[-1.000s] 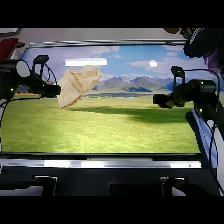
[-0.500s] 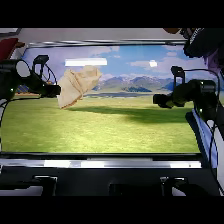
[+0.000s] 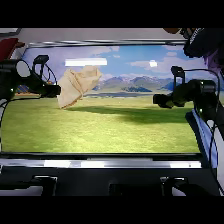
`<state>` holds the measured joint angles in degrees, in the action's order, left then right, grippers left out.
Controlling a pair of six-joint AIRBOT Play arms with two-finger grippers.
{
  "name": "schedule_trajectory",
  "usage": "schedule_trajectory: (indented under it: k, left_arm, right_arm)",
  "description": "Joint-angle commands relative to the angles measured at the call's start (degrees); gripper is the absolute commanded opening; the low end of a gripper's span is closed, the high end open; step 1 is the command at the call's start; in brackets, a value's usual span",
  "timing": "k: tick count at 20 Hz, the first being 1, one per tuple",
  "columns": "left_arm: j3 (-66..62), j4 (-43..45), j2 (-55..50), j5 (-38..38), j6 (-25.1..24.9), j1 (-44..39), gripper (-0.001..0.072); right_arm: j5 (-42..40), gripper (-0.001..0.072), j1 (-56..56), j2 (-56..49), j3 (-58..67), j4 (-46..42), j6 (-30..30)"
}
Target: Fold the clothes and pants, and hang the long-sleeved shirts on hangers.
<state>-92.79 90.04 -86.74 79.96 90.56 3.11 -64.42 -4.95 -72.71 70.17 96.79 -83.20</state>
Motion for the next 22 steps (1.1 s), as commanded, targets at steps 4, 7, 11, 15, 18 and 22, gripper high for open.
schedule_trajectory:
  k: [4, 7, 11, 15, 18, 22]
  left_arm:
    - [0.0, 0.0, -0.1, -2.9, 0.0, 0.0, 0.0219]
    - [0.0, 0.0, -1.7, -11.5, 5.5, -0.2, 0.072]
    - [0.0, 0.0, -11.0, -24.5, 16.2, -0.2, 0.072]
    - [0.0, 0.0, -21.4, -35.2, 21.5, -0.2, 0.072]
    - [-0.1, 0.0, -25.3, -42.1, 25.0, -0.3, 0.072]
    - [-2.2, -2.5, -23.4, -36.2, 24.8, -0.3, 0.0016]
  right_arm:
    - [0.0, 0.0033, -0.1, 0.0, 0.0, 0.0, 0.0]
    - [0.0, 0.0033, -0.1, 0.0, 0.0, 0.0, 0.0]
    - [0.0, 0.0033, -0.1, 0.0, 0.0, 0.0, 0.0]
    - [0.0, 0.0033, -0.1, 0.0, 0.0, 0.0, 0.0]
    - [0.0, 0.0033, -0.1, 0.0, 0.0, 0.0, 0.0]
    - [0.0, 0.0034, -0.1, 0.0, 0.0, 0.0, 0.0]
